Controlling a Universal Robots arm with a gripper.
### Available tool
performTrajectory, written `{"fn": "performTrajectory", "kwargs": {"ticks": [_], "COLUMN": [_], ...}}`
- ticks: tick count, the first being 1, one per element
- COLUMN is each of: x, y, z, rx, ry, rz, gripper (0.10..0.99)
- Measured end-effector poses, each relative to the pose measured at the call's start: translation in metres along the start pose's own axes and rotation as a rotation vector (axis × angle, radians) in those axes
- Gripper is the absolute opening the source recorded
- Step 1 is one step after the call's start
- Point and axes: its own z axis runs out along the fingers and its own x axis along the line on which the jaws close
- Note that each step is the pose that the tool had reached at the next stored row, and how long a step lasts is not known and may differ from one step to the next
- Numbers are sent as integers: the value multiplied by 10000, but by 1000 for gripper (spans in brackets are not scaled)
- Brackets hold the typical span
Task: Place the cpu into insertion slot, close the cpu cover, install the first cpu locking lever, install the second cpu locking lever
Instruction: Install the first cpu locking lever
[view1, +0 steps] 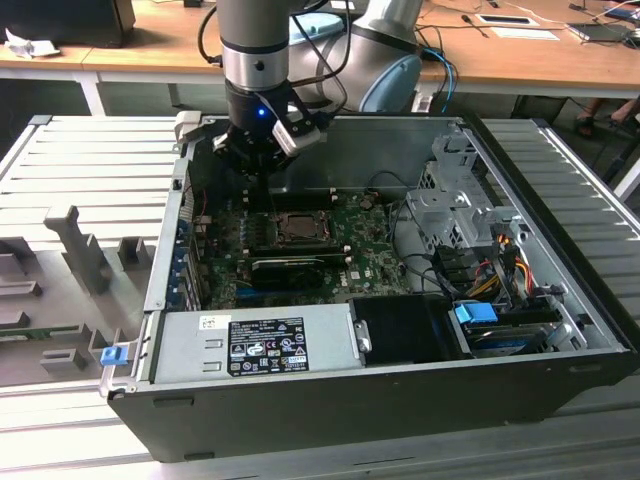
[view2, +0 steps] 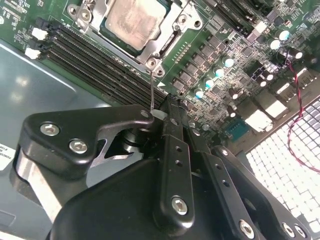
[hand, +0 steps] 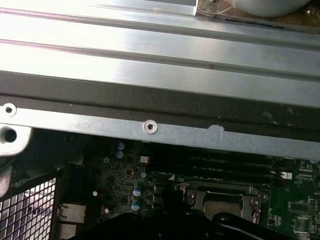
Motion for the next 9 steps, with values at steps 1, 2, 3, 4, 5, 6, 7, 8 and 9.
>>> {"fn": "performTrajectory", "kwargs": {"ticks": [1,2,3,4,5,6,7,8,9], "x": [-3,-8,-11,-14,-20,-28,-33,-44,-52], "y": [0,-1,-1,-2,-2,-3,-4,-5,-6], "z": [1,2,2,3,4,6,6,8,8], "rx": [0,0,0,0,0,0,0,0,1], "ry": [0,0,0,0,0,0,0,0,0], "rz": [0,0,0,-1,0,0,0,0,0], "gripper": [106,106,106,106,106,106,106,106,106]}}
